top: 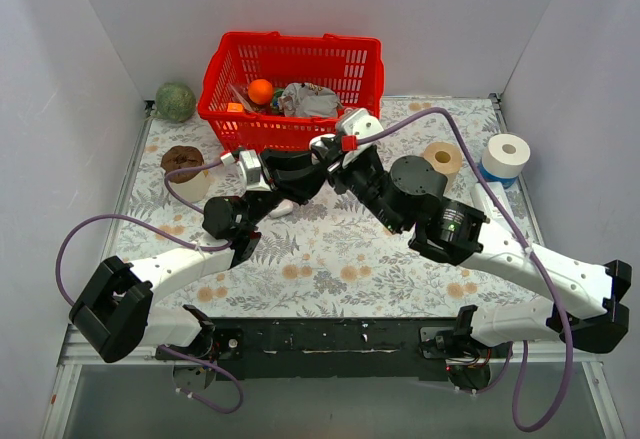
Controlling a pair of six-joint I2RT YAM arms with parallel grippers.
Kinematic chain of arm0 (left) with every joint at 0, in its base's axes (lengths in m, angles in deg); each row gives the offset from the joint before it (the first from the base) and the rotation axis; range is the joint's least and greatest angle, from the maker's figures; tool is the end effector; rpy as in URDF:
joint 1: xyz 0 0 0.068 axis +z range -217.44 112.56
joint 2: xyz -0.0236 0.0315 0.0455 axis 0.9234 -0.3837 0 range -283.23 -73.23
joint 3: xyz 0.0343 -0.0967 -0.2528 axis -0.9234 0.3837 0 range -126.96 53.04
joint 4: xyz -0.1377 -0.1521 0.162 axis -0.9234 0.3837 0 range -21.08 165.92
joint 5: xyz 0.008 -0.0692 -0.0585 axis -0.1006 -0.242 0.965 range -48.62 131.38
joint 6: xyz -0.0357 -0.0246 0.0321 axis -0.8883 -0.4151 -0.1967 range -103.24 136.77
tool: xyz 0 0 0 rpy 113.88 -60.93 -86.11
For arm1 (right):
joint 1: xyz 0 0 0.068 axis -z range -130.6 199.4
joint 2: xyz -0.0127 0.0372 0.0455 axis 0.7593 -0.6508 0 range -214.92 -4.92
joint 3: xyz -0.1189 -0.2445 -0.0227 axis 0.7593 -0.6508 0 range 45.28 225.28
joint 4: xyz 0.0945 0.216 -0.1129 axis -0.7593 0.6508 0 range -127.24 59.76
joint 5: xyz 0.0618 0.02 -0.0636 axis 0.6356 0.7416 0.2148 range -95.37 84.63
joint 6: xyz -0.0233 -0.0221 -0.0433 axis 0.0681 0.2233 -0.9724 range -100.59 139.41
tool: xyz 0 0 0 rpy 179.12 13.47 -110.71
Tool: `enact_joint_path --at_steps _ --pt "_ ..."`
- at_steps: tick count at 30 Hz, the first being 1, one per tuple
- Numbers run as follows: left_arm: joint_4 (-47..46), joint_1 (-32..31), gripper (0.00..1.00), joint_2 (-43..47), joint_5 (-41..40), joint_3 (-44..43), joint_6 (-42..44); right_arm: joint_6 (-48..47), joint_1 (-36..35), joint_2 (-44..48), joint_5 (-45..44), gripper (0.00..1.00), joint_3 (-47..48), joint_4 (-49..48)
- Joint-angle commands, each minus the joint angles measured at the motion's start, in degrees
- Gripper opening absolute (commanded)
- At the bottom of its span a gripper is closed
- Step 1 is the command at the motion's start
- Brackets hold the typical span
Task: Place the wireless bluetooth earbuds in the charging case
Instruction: Place the earbud in the charging case.
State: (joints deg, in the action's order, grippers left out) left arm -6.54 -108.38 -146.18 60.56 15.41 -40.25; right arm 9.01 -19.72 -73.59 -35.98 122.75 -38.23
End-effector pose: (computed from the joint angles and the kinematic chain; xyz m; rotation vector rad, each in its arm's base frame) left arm 0.1883 -0.1789 0.3426 0.2181 1.0311 -1.7177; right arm 0.1096 0.2363 0.4739 -0.5341 1.3379 0.4709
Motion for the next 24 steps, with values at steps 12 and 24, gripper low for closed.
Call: enact_joint_path --at_steps 12,24 --pt "-12.4 0.3 0.00 1.1 -0.5 -0.5 0.4 1.5 -0.4 -2.1 1.5 0.01 3.7 -0.1" --pt "-12.3 0.3 0.00 1.1 -0.7 -0.7 0.6 1.5 -0.4 -2.0 1.8 0.01 3.2 0.5"
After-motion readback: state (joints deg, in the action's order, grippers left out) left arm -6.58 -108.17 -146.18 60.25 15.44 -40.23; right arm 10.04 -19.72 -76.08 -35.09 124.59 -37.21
